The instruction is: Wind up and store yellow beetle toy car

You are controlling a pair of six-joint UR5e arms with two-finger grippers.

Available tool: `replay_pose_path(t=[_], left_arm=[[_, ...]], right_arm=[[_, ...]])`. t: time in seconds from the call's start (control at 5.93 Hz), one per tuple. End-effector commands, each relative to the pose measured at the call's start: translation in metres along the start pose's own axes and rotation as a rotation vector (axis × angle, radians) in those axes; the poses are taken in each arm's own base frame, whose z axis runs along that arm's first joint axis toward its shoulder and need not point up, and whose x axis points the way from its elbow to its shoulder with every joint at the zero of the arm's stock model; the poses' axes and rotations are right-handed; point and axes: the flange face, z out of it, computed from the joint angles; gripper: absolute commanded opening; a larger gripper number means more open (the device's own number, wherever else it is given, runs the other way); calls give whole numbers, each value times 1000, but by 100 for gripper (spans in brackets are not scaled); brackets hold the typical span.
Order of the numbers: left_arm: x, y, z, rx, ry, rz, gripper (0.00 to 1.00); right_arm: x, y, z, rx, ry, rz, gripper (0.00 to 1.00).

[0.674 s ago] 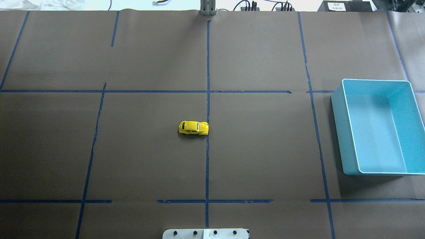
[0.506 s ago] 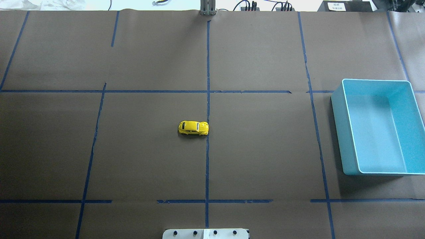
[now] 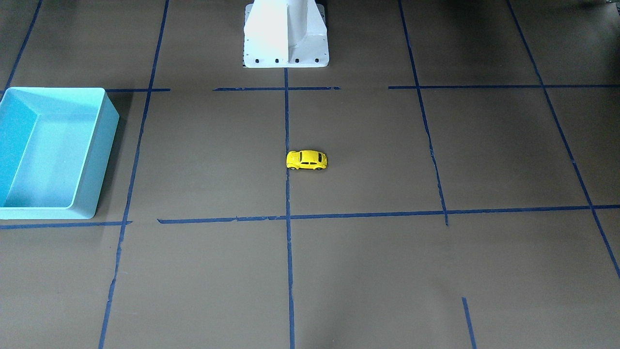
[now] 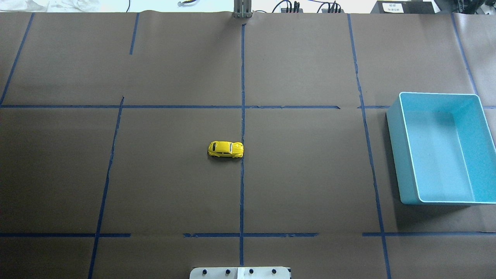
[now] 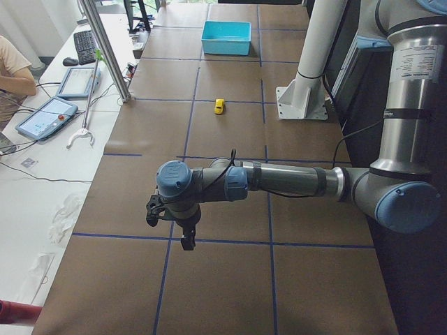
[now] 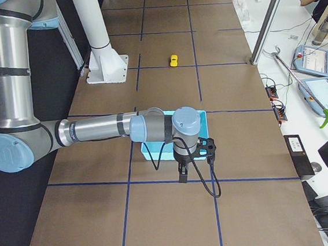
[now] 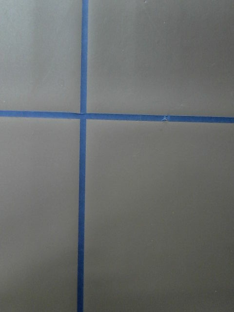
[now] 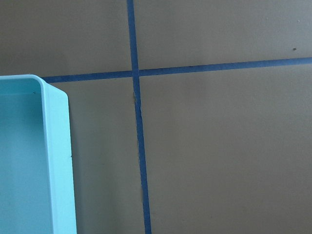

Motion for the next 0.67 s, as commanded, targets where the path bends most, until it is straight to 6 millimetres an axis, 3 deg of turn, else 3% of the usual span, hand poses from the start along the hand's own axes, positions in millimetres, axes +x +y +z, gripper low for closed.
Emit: replay_pose_path(t=[0.0, 0.34, 0.51], left_arm=[[16, -9, -9, 31, 0, 48, 100], [78, -26, -10, 90, 0, 230, 100], [133, -25, -7, 88, 9, 340, 100]], right_arm=[[-1, 0, -1, 1, 1, 3, 100], [0, 0, 0, 0, 1, 4, 100], [0, 0, 0, 0, 1, 1, 100]])
